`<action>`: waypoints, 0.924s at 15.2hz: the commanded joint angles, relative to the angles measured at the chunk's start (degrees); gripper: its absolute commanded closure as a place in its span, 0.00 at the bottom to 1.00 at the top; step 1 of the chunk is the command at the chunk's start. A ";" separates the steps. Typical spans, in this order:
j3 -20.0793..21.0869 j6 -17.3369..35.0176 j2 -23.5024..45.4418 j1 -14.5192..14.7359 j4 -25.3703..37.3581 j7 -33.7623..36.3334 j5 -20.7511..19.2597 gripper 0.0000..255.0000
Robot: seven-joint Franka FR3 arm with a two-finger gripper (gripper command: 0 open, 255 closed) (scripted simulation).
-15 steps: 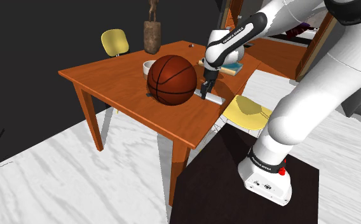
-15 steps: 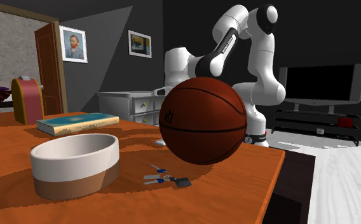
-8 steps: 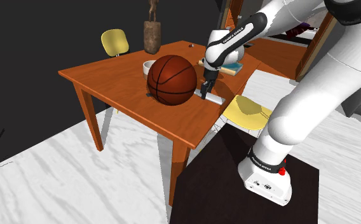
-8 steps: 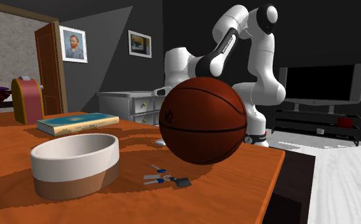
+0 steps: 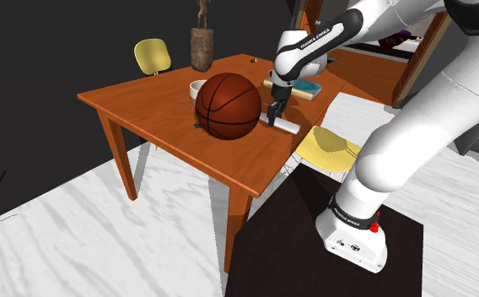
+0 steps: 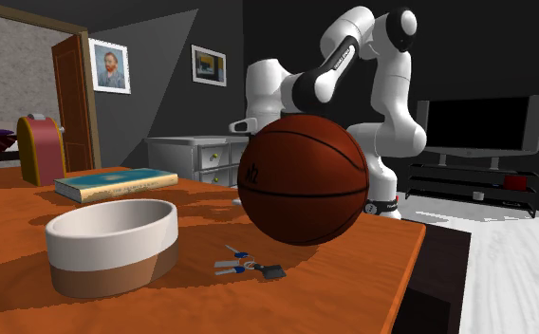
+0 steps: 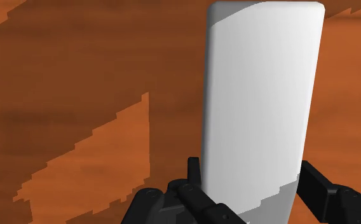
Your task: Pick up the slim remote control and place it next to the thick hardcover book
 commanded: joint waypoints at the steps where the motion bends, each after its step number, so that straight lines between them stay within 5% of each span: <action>1: 0.15 -1.79 -0.93 -0.09 0.86 0.04 -0.15 1.00; 14: 1.63 -13.11 -6.40 -0.29 6.81 0.70 -0.57 1.00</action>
